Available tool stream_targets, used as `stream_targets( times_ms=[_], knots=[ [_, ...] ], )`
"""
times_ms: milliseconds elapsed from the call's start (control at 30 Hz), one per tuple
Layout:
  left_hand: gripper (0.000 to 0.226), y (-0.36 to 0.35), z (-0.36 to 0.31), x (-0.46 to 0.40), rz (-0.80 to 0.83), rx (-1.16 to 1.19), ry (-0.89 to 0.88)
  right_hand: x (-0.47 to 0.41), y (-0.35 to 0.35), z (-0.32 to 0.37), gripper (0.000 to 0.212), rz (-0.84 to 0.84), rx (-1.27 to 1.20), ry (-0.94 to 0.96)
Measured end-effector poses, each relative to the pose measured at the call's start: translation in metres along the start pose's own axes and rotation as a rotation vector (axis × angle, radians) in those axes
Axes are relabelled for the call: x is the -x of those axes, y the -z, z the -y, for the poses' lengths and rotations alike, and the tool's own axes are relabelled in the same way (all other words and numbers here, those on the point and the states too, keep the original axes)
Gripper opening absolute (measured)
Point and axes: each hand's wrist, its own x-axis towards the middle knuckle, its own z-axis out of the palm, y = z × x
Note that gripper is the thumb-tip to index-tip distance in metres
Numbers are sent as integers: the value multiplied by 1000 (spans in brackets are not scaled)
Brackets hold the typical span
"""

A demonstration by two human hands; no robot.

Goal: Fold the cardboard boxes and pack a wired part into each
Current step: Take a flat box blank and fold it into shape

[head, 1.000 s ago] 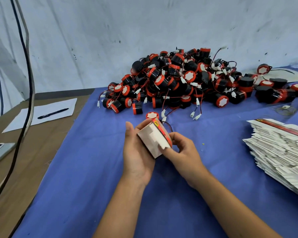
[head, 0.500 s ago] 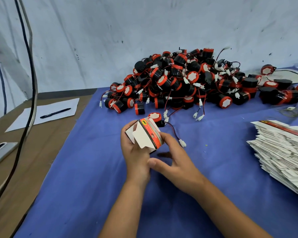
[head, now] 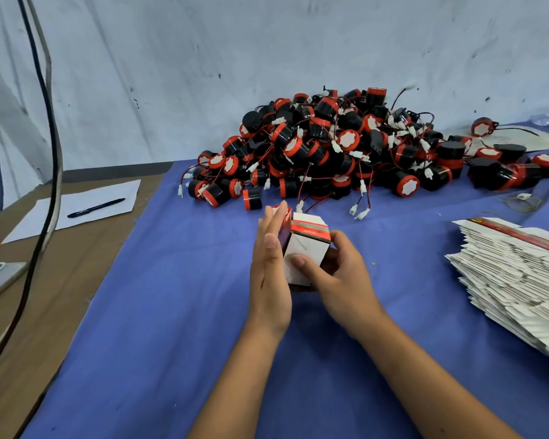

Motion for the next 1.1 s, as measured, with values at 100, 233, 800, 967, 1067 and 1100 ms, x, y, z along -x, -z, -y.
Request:
stream_targets(
  times_ms=[100, 233, 800, 967, 1067, 1100],
  knots=[
    [76, 1, 6, -4, -39, -72, 43, 1, -1, 1, 36, 74, -48, -47],
    [71, 4, 12, -6, -36, -65, 53, 3, -3, 1, 36, 87, -44, -79],
    [52, 5, 16, -7, -167, 44, 145, -3, 12, 7, 30, -7, 428, 261],
    [60, 10, 10, -6, -7, -43, 117, -5, 7, -2, 30, 115, 1165, 510],
    [43, 12, 16, -6, -142, -236, 130, -3, 5, -6, 26, 341, 945, 436],
    [28, 16, 18, -8, -236, -267, 130, -3, 4, -6, 27, 344, 880, 469]
  ],
)
